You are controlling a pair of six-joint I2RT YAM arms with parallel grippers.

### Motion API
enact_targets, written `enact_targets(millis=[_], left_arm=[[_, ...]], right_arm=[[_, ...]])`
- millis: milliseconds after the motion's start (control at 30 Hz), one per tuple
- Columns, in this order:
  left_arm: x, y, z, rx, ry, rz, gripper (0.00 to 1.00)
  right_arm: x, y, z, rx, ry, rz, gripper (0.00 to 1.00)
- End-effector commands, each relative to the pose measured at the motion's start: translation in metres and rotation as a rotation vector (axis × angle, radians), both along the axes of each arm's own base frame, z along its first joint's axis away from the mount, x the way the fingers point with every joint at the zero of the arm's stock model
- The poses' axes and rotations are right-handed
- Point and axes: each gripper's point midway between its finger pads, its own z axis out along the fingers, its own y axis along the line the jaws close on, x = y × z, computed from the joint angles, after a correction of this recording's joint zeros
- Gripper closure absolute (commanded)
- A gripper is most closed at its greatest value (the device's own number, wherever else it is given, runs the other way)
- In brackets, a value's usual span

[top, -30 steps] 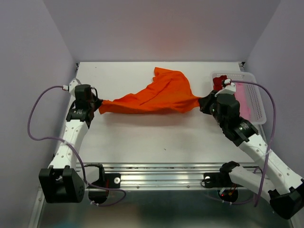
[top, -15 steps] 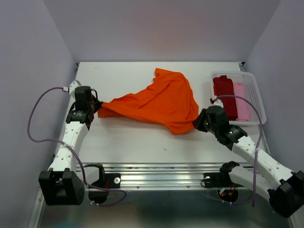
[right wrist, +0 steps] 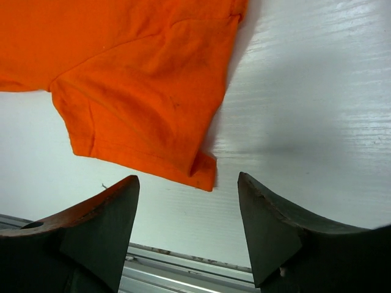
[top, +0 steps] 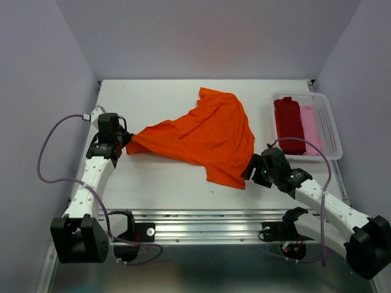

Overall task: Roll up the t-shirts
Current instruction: Flatten out the T-shirt at the center of the board.

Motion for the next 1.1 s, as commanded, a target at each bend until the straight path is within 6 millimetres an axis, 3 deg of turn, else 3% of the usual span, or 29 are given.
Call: enact_targets(millis=[0, 133, 300, 500, 533, 567, 667, 967, 1000, 1033, 1067], left_arm=[[0.003, 0.003, 0.0, 0.023, -0.013, -0.001, 1.0], [0.004, 0.004, -0.001, 0.023, -0.01, 0.0, 1.0], [0.006, 0.003, -0.002, 0.018, -0.009, -0.002, 1.0], [0.005, 0.003, -0.003, 0.018, -0.005, -0.002, 1.0], [0.005, 0.003, -0.002, 0.018, -0.008, -0.002, 1.0], [0.005, 0.003, -0.002, 0.02, -0.008, -0.002, 1.0], [0.004, 0.003, -0.001, 0.021, -0.009, 0.0, 1.0], [0.007, 0.003, -0.002, 0.017, -0.006, -0.003, 1.0], [0.007, 0.002, -0.002, 0.017, -0.006, -0.004, 1.0], [0.007, 0.002, -0.003, 0.016, -0.005, -0.006, 1.0], [0.007, 0.002, -0.003, 0.016, -0.005, -0.006, 1.0]], right_arm=[[0.003, 0.007, -0.003, 0.035, -0.021, 0.022, 0.22], [-0.002, 0.013, -0.013, 0.019, -0.036, 0.069, 0.24], [-0.009, 0.027, -0.03, -0.005, -0.01, 0.108, 0.36], [-0.008, 0.031, -0.048, -0.046, 0.006, 0.096, 0.5], [-0.007, 0.03, -0.049, -0.05, 0.007, 0.092, 0.56], [-0.007, 0.03, -0.049, -0.053, 0.01, 0.088, 0.7], [-0.008, 0.031, -0.045, -0.048, 0.005, 0.088, 0.99], [-0.055, 0.062, -0.04, -0.028, 0.06, 0.198, 0.97], [-0.054, 0.056, -0.04, -0.051, 0.065, 0.161, 0.66], [-0.054, 0.052, -0.041, -0.062, 0.064, 0.145, 0.54], [-0.05, 0.048, -0.037, -0.074, 0.037, 0.124, 0.34]])
